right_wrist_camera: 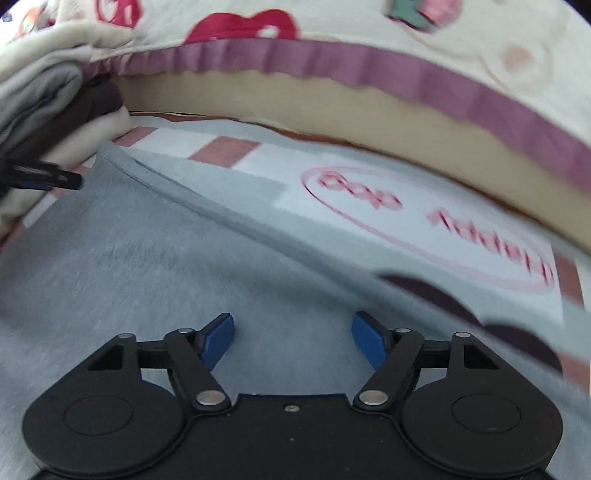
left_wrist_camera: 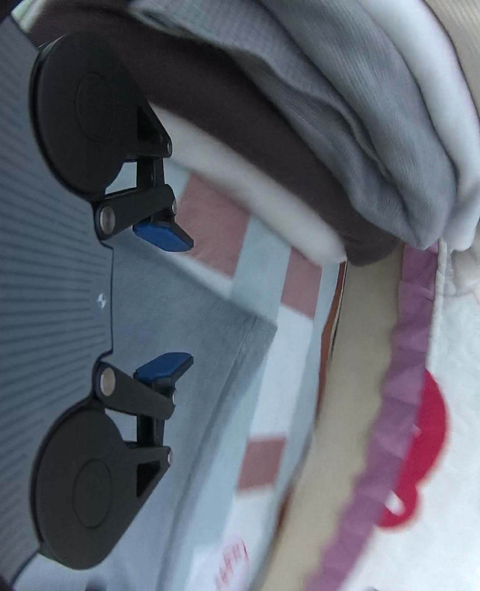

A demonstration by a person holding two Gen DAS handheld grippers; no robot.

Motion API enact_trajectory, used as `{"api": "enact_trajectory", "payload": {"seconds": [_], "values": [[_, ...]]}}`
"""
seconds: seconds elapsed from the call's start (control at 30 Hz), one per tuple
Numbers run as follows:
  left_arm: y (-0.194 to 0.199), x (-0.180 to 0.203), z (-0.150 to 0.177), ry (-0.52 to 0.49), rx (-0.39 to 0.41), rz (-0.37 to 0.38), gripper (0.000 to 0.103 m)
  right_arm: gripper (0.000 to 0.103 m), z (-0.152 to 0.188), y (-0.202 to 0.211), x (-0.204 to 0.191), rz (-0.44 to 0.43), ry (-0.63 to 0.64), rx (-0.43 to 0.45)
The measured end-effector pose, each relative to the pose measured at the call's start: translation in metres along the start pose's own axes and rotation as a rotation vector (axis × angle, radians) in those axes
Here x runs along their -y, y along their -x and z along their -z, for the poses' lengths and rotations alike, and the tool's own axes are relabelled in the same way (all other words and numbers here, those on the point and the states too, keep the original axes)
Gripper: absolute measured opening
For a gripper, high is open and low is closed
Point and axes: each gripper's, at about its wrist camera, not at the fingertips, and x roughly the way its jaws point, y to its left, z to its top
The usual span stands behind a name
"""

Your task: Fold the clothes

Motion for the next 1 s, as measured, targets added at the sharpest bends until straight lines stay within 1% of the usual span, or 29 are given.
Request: {"api": "enact_trajectory", "payload": {"seconds": [0.07,0.13,0.2,0.27,0.3,0.33,0.4,0.43,0.47,0.5,0.53,0.57,0.63,0.73,0.77,0.8,0.83,0.87,0.9,0.93,0.97,1.0], "values": [[0.021,-0.005,0.006,-0.002,0.001,0.020,0.063,0.080,-0.014,-0.011,-0.003,0.012,-0.010,0.015],[0.039,-0.011,0.018,-0.021,-0.006,0.003,0.066,0.080,-0.028,-0.022,-0.008,0.040,-0.002,0.021],[0.051,-0.019,0.032,-0.029,-0.054,-0.037,0.066,0.079,-0.039,-0.031,-0.008,0.027,-0.050,0.016],[0.061,-0.028,0.048,-0.044,-0.106,-0.097,0.066,0.079,-0.047,-0.037,-0.007,0.009,-0.111,0.010],[0.068,-0.032,0.054,-0.060,-0.124,-0.130,0.066,0.075,-0.049,-0.036,-0.011,0.011,-0.118,0.011],[0.075,-0.037,0.060,-0.080,-0.134,-0.158,0.066,0.074,-0.050,-0.031,-0.015,0.000,-0.126,0.021],[0.088,-0.046,0.065,-0.148,-0.124,-0.218,0.068,0.074,-0.049,-0.009,-0.026,-0.067,-0.145,0.075],[0.090,-0.049,0.067,-0.218,-0.141,-0.268,0.070,0.074,-0.048,0.002,-0.032,-0.108,-0.152,0.097],[0.091,-0.052,0.068,-0.288,-0.157,-0.317,0.073,0.074,-0.046,0.010,-0.041,-0.158,-0.146,0.092],[0.093,-0.054,0.070,-0.358,-0.173,-0.367,0.073,0.074,-0.043,0.015,-0.050,-0.202,-0.128,0.055],[0.095,-0.059,0.071,-0.370,-0.190,-0.372,0.073,0.074,-0.040,0.020,-0.060,-0.245,-0.110,0.018],[0.098,-0.067,0.071,-0.300,-0.208,-0.315,0.073,0.074,-0.036,0.024,-0.069,-0.280,-0.093,-0.020],[0.105,-0.084,0.072,-0.159,-0.243,-0.201,0.073,0.074,-0.016,0.036,-0.087,-0.330,-0.057,-0.086],[0.115,-0.108,0.073,0.052,-0.293,-0.029,0.073,0.074,0.020,0.056,-0.107,-0.455,0.016,-0.166],[0.116,-0.112,0.075,0.105,-0.302,0.010,0.073,0.074,0.030,0.060,-0.114,-0.478,0.042,-0.191],[0.115,-0.110,0.079,0.135,-0.302,0.023,0.073,0.076,0.037,0.062,-0.121,-0.477,0.069,-0.201],[0.111,-0.105,0.082,0.131,-0.302,0.024,0.073,0.078,0.043,0.063,-0.129,-0.471,0.096,-0.205],[0.106,-0.096,0.085,0.080,-0.299,0.008,0.077,0.080,0.046,0.062,-0.137,-0.454,0.127,-0.194],[0.100,-0.087,0.088,0.029,-0.297,-0.008,0.085,0.080,0.047,0.060,-0.144,-0.446,0.149,-0.185],[0.092,-0.078,0.091,-0.034,-0.297,-0.033,0.087,0.080,0.046,0.058,-0.150,-0.453,0.153,-0.178],[0.082,-0.071,0.095,-0.104,-0.307,-0.078,0.091,0.080,0.045,0.056,-0.156,-0.461,0.157,-0.171],[0.077,-0.069,0.098,-0.123,-0.310,-0.119,0.094,0.080,0.044,0.054,-0.161,-0.469,0.161,-0.165]]}}
